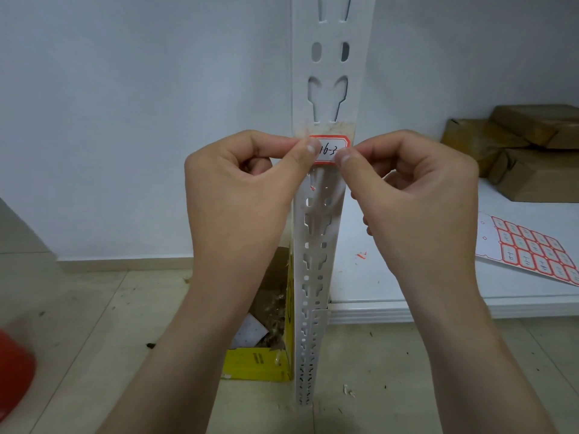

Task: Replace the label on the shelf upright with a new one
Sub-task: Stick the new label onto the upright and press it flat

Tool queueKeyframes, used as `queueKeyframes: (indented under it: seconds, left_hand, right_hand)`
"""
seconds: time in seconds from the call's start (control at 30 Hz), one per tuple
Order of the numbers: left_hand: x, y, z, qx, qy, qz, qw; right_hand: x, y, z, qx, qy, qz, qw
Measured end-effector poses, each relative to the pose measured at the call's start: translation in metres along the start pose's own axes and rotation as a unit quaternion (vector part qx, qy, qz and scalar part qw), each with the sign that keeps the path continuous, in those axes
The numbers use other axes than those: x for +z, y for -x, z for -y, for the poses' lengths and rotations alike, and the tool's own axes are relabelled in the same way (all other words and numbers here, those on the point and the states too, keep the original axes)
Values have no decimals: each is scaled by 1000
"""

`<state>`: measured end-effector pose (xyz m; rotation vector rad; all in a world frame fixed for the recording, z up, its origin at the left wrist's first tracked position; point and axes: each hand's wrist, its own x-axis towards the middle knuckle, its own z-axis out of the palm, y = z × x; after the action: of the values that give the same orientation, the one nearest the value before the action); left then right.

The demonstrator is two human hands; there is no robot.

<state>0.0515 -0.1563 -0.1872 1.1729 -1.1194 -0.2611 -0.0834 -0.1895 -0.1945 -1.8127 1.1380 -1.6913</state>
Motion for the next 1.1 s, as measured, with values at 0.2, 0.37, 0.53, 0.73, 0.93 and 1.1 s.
queueKeyframes:
  seconds: [0.2, 0.37, 0.53, 0.73, 0.93, 1.1]
  left_hand:
    - [1, -1, 1, 3, -2, -8, 1000]
    - [2, 0, 1, 1, 3, -11, 1000]
    - [2, 1, 0, 12, -7, -14, 1000]
    - [3, 2, 1, 21, -14, -16, 1000]
    - [5, 2, 3, 20, -20, -32, 999]
    - [5, 4, 2, 36, -44, -36, 998]
  right_hand:
    - [0, 0, 0, 1, 2, -3, 1000]
    - [0, 0, 0, -1, 3, -4, 1000]
    - [1, -1, 0, 1, -4, -4, 1000]
    - [1, 0, -1, -3, -4, -7, 1000]
    - [1, -1, 0, -6, -5, -6, 1000]
    - [2, 0, 1, -4, -9, -7, 1000]
